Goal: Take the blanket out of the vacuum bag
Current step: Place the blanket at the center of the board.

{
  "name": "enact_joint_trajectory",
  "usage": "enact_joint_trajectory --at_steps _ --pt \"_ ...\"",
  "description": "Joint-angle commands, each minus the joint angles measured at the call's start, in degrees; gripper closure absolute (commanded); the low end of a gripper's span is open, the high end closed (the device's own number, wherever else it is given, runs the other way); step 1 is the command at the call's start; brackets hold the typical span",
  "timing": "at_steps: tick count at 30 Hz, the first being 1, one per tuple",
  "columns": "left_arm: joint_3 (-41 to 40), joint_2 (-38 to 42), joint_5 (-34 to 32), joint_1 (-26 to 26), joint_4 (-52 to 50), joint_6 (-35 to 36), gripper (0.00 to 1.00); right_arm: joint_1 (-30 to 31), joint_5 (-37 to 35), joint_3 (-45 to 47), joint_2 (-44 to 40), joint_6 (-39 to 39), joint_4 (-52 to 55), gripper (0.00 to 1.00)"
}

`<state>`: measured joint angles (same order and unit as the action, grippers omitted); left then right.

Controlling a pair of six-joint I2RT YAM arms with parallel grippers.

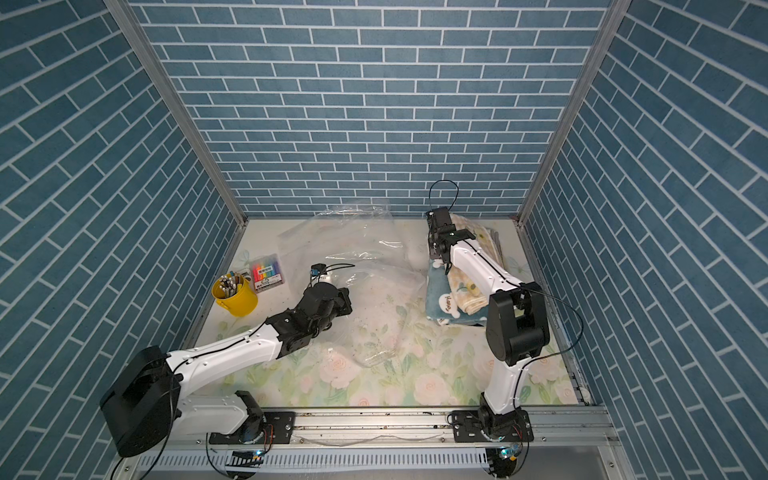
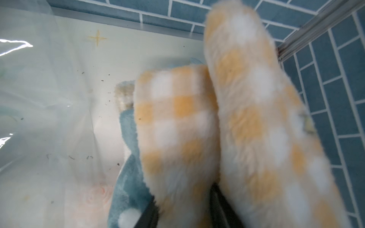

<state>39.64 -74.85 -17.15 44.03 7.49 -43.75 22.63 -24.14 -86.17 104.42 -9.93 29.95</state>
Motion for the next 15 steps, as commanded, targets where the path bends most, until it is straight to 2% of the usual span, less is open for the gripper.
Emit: enact_joint_trajectory --at_steps 1,3,5,9,15 --pt "1.28 -1.11 0.18 -0.43 -0.74 -0.05 1.00 0.31 -3.87 1.22 -3.66 1.24 -1.65 0.83" --pt "1.28 -1.09 0.13 -0.44 -0.64 -0.02 1.00 0.38 -3.25 1.62 -5.46 1.08 -2.51 0.96" --pt "1.22 -1.10 0.18 -0.44 -0.59 -0.09 1.00 0.48 -1.17 2.19 -8.56 0.44 -3.38 1.00" --pt "1.17 -1.07 0.27 -0.41 -0.37 -0.06 1.00 0.55 3.23 2.17 -12.99 -0.85 -3.59 1.00" --pt "2.19 -2.57 1.11 -0.30 -0.43 0.03 1.00 0.57 5.96 -0.40 -11.30 -1.52 -0.99 1.00"
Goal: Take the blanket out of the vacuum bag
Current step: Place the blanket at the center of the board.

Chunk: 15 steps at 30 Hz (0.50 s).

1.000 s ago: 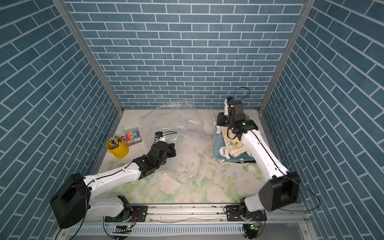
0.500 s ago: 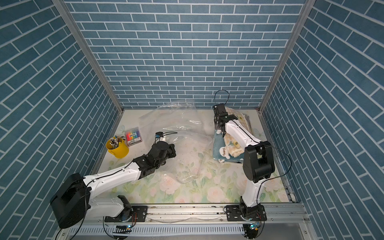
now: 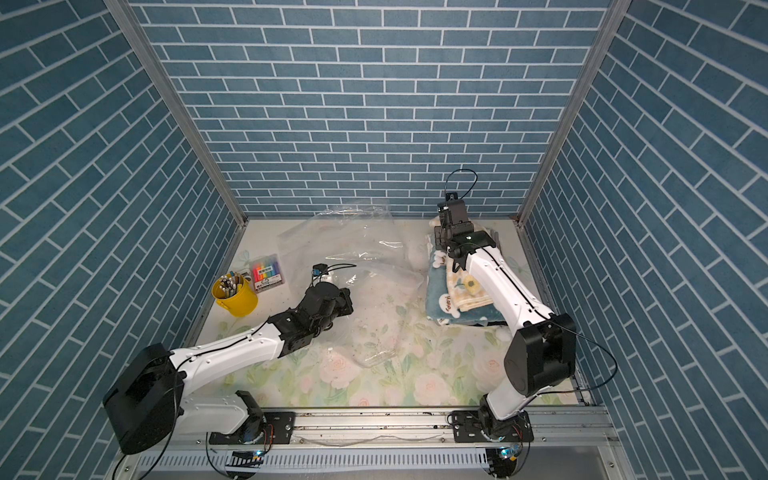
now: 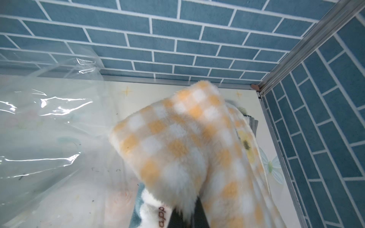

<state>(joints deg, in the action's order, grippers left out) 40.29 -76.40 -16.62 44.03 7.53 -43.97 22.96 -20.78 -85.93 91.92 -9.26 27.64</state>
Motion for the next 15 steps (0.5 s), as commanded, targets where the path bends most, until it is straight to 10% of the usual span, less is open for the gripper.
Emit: enact_joint_trajectory --at_steps 1,11,15 --pt "1.63 -1.11 0.71 -0.35 -0.63 0.21 1.00 0.23 2.80 -0.25 0.91 -2.72 0.34 1.00" --pt "0.94 0.42 0.28 -0.34 -0.98 0.22 1.00 0.24 13.68 -11.16 9.59 -8.04 2.90 1.00" --pt "0.85 0.51 0.47 -0.33 -1.11 0.11 1.00 0.15 12.69 -13.84 14.39 -9.02 5.13 0.61"
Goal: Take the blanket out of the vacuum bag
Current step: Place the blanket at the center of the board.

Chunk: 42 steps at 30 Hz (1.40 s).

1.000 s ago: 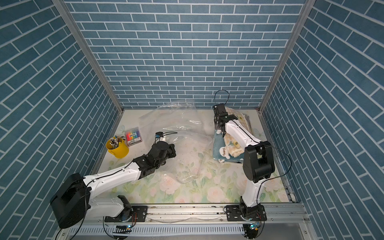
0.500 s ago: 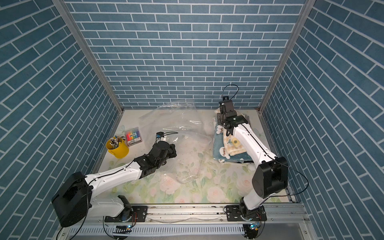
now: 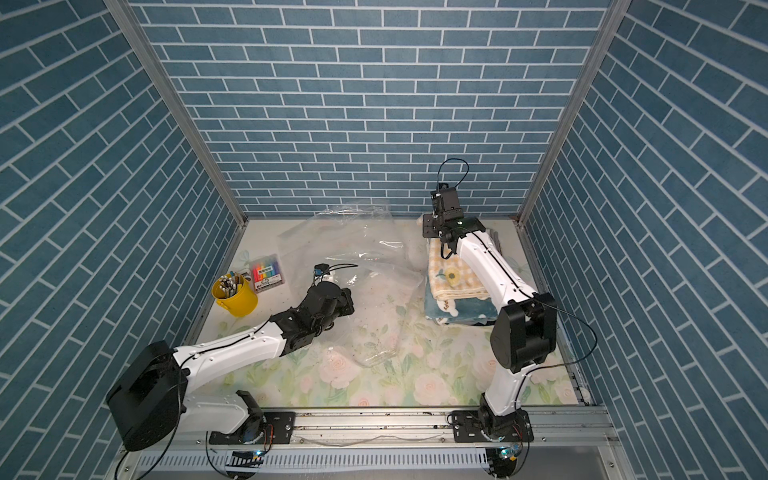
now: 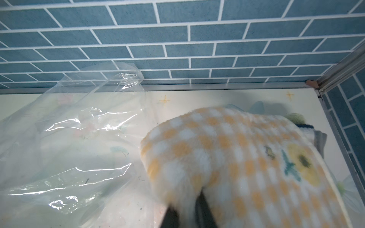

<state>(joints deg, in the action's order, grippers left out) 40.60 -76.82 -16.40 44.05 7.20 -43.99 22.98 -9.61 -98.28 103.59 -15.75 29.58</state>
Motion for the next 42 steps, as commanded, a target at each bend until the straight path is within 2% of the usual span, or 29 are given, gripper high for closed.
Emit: enact_joint_trajectory --at_steps 1,5,10,14,17,20,23,26,34,39,42 --pt "0.26 0.94 0.47 -0.37 -0.74 0.13 1.00 0.12 1.24 -0.59 2.27 -2.62 2.91 0.56" --pt "-0.71 1.29 0.31 -0.37 -0.35 0.50 1.00 0.09 1.93 5.53 -5.24 -2.79 -0.13 0.42" --pt "-1.40 1.08 0.85 -0.35 1.07 0.64 1.00 0.31 -0.71 13.99 -17.39 -3.18 0.02 0.36" --pt "-2.01 0.33 2.31 -0.37 3.39 0.47 1.00 -0.94 -5.52 26.50 -29.98 -6.42 -1.73 0.30" --pt "-2.06 -0.59 3.02 -0.37 4.39 0.49 1.00 -4.63 -2.19 32.79 -36.96 -8.86 -1.64 0.27" --pt "-2.00 -1.27 3.74 -0.37 4.79 0.64 1.00 -9.28 4.65 38.31 -42.02 -11.37 -1.31 0.26" --pt "-2.23 -0.99 4.00 -0.35 5.10 0.88 1.00 -10.98 3.51 44.51 -46.48 -13.28 -1.43 0.26" --pt "-2.85 -0.41 4.18 -0.37 5.45 0.86 1.00 -11.20 -0.32 48.42 -48.28 -14.86 -0.35 0.26" --pt "-4.26 0.22 4.36 -0.36 5.63 0.72 1.00 -11.43 -2.21 51.90 -49.89 -16.18 2.15 0.27" --pt "-4.26 -0.37 4.84 -0.37 6.42 0.48 1.00 -12.14 -2.06 52.93 -48.63 -16.71 0.40 0.28" --pt "-3.39 -0.55 5.02 -0.35 5.40 0.72 1.00 -13.38 1.11 53.47 -46.88 -17.42 -1.43 0.29"
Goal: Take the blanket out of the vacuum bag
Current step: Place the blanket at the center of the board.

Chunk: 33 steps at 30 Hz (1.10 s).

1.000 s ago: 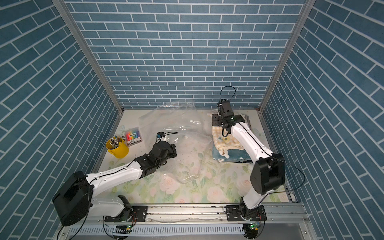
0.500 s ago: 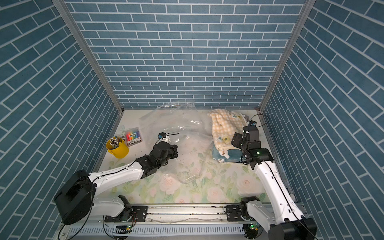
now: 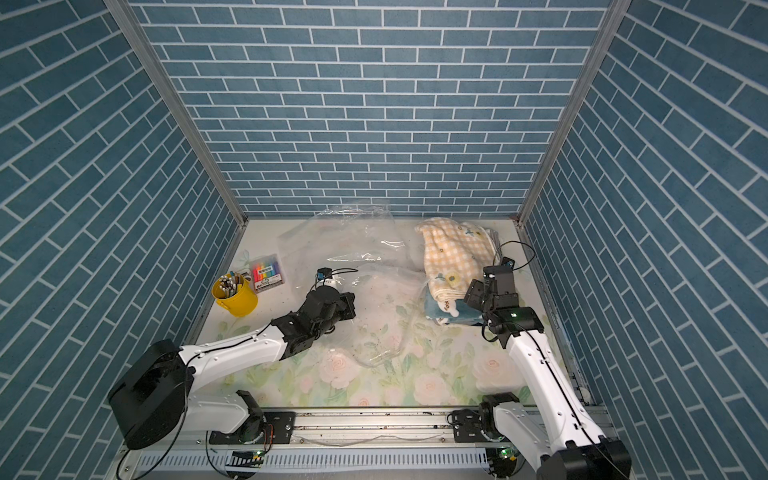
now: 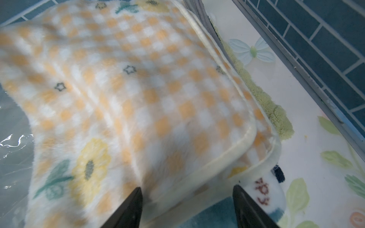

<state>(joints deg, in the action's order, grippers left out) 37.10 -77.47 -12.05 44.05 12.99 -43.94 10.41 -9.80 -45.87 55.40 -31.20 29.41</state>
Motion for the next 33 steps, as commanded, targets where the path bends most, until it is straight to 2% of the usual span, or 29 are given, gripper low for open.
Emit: enact_joint_trajectory --at_steps 1,4,9,14,23,33 --pt "0.08 0.40 0.64 -0.34 -0.64 0.74 1.00 -1.16 2.07 1.57 2.00 -2.11 -1.81 0.29" --pt "-0.61 1.95 -0.45 -0.36 -0.97 0.88 1.00 -1.96 3.27 3.60 1.05 -2.55 -4.49 0.38" --pt "-0.87 2.42 -0.89 -0.35 -1.48 1.22 1.00 -2.30 3.80 3.96 -2.20 -2.97 -6.76 0.66" --pt "-0.42 2.06 -0.69 -0.32 -1.09 1.40 1.00 -2.89 4.04 2.89 -1.81 -1.76 -6.87 0.99" --pt "-0.32 2.07 -0.63 -0.36 -0.69 1.45 1.00 -2.86 -0.45 1.64 -9.40 -1.35 -2.83 1.00" --pt "0.25 2.81 -0.17 -0.37 -1.04 1.93 1.00 -2.86 -2.08 -3.13 -12.64 -1.30 4.99 1.00"
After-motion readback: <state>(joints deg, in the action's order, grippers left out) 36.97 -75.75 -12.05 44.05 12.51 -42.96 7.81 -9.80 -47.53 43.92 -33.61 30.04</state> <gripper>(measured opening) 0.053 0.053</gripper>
